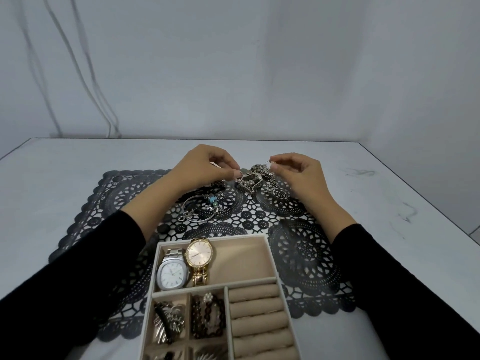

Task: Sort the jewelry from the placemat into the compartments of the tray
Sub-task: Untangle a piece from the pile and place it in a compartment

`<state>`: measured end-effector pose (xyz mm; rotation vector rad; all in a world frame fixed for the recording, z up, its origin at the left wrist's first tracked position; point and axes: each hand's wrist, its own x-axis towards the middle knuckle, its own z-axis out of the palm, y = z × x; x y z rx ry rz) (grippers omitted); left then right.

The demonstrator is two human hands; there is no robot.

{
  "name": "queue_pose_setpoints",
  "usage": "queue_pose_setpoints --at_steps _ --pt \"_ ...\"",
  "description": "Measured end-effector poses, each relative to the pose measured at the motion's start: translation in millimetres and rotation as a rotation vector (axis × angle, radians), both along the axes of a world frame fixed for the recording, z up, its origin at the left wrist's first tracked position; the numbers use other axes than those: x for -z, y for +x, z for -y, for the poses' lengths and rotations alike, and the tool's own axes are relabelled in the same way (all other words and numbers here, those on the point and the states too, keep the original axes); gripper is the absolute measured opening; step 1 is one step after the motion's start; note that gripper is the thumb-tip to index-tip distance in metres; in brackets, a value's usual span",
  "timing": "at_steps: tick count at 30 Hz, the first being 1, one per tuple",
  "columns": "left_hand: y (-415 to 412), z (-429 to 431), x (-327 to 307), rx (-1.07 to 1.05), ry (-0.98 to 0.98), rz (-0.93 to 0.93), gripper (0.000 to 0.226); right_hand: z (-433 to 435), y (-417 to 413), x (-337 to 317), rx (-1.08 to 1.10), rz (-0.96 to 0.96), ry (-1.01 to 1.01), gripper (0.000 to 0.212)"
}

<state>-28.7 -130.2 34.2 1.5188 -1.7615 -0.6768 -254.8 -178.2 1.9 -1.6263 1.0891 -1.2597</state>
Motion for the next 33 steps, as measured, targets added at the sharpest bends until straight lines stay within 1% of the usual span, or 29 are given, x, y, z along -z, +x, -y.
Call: queue_pose_setpoints --at_steps 4,8,11,16,18,21,26,30,33 --pt "6.1 -25.1 -0.3 -0.035 -0.024 -0.100 0.012 -15.1 0.9 -11.5 -0.025 0.020 -0.007 0.017" --pt "11.4 -53.4 -0.8 -0.104 -0.061 -0.174 0.012 -36.6 1.4 -19.2 -0.042 -0.013 -0.073 0.015" --pt "13.0 -75.9 -2.2 -0.141 -0.096 -0.196 0.012 -55.1 0.7 -21.6 -0.059 -0.038 -0.112 0.014" --pt "11.3 -114.6 -4.1 -0.141 -0.100 -0.238 0.015 -87.7 -1.7 -24.1 -0.108 -0.094 -0.138 0.014" --pt "10.8 -129.7 -4.9 -0.139 -0.116 -0.258 0.014 -100.7 -2.8 -27.4 -0.135 -0.088 -0.144 0.014" --pt "9.5 -153.8 -4.4 -0.114 -0.135 -0.265 0.012 -121.0 -2.2 -31.1 -0.199 -0.061 -0.139 0.014" --pt "8.6 -194.1 0.8 -0.079 -0.124 -0.257 0.018 -150.9 1.4 -33.5 -0.362 -0.072 -0.138 0.018" --pt "9.9 -218.2 4.7 -0.091 -0.131 -0.259 0.017 -177.1 6.4 -36.2 -0.483 -0.020 -0.080 0.021" --pt "11.2 -231.1 8.1 -0.119 -0.137 -0.257 0.014 -193.5 7.5 -39.0 -0.595 -0.081 -0.084 0.021"
